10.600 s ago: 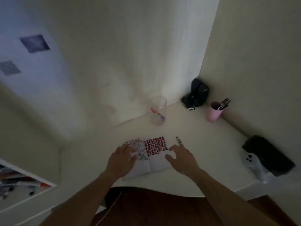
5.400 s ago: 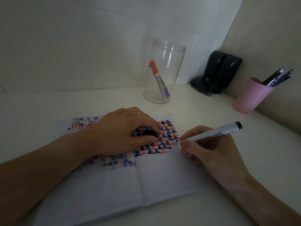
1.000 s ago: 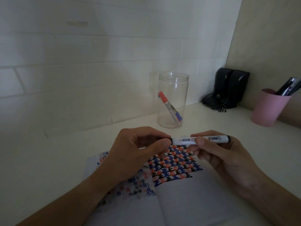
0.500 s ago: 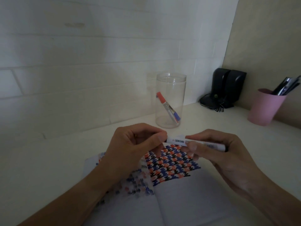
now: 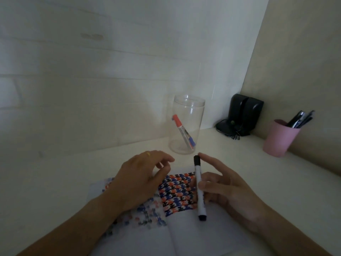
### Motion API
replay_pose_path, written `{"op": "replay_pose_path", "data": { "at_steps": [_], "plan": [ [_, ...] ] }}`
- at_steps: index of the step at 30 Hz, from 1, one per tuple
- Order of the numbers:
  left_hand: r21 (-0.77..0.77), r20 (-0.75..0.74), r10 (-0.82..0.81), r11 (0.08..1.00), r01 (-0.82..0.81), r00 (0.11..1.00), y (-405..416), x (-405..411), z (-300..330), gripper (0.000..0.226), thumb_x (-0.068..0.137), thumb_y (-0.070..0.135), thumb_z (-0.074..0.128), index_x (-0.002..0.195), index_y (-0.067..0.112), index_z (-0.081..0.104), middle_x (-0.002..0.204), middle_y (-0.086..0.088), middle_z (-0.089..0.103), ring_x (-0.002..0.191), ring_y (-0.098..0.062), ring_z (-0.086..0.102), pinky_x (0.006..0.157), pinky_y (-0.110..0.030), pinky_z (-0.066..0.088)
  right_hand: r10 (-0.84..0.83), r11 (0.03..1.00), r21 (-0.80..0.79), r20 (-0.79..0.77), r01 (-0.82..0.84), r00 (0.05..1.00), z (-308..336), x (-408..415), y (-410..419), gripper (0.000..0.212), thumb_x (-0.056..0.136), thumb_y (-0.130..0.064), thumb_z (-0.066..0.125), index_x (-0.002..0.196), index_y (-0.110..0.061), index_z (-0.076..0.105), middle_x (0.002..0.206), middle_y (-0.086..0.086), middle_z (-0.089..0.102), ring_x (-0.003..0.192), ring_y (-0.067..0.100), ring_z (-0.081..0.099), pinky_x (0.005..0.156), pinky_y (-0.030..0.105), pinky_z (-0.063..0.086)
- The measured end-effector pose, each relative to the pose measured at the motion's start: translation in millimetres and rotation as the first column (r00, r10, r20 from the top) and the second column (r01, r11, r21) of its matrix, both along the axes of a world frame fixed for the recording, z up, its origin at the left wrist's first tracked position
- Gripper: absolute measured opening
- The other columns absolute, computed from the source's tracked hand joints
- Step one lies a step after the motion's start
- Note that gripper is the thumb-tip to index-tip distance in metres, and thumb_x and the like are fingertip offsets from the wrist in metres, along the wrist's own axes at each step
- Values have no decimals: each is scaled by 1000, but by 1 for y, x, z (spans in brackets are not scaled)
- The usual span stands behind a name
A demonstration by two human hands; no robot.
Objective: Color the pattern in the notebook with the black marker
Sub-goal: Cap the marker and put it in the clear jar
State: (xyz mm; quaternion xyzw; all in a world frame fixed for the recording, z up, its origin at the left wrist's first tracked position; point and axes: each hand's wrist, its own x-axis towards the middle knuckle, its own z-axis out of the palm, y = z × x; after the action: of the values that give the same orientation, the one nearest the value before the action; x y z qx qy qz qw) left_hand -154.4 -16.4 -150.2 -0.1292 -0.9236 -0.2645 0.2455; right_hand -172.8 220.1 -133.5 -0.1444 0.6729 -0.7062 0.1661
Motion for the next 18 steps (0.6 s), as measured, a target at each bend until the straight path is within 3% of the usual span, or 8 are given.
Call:
{"op": "replay_pose_path", "data": {
  "at_steps": [2, 4, 8, 10, 14, 18],
  "plan": [
    [-23, 37, 0, 1000, 0, 999, -4, 0, -3, 22, 99, 35, 48, 117, 40, 59, 103, 21, 64, 90, 0, 63, 83, -27, 55, -87, 995, -40, -23, 86, 996, 12, 0, -4, 72, 75, 6, 76, 136, -27, 57, 88, 22, 76, 81, 32, 75, 72, 41, 63],
    [-32, 30, 13, 999, -12, 999, -7, -1, -5, 23, 98, 40, 44, 116, 41, 58, 102, 21, 64, 89, 0, 63, 83, -28, 54, -222, 975, -25, -179, 221, 958, 31, -7, -10, 71, 79, 2, 77, 138, -27, 50, 94, 19, 80, 88, 29, 79, 80, 42, 63],
    [-45, -1, 75, 996, -75, 997, -8, -4, -4, 37, 93, 50, 33, 115, 39, 61, 102, 19, 66, 92, -1, 62, 85, -28, 52, -471, 874, -138, -477, 466, 742, 84, -43, -27, 67, 84, -4, 77, 134, -26, 39, 99, 13, 78, 89, 19, 78, 83, 38, 63],
    [-55, -25, 105, 993, -106, 994, -9, -4, -4, 42, 91, 52, 30, 113, 37, 62, 100, 17, 66, 91, -4, 62, 82, -26, 49, -530, 829, -218, -601, 515, 598, 106, -62, -38, 60, 88, -6, 73, 131, -26, 36, 90, 11, 77, 82, 18, 77, 79, 35, 63],
    [-63, -84, 153, 985, -158, 985, -12, -4, -5, 30, 95, 45, 43, 111, 33, 66, 96, 18, 66, 89, -7, 64, 77, -23, 41, -565, 754, -274, -735, 598, 375, 126, -88, -62, 41, 91, -9, 65, 123, -20, 41, 91, 3, 74, 70, 13, 75, 66, 34, 62],
    [-83, -110, 144, 985, -154, 983, -13, -5, -7, 32, 95, 46, 42, 110, 31, 66, 95, 16, 69, 87, -8, 66, 76, -24, 45, -423, 711, -114, -858, 694, 293, 115, -115, -77, 34, 91, -8, 64, 113, -24, 44, 88, -6, 69, 74, 15, 73, 71, 41, 62]
  ]
}}
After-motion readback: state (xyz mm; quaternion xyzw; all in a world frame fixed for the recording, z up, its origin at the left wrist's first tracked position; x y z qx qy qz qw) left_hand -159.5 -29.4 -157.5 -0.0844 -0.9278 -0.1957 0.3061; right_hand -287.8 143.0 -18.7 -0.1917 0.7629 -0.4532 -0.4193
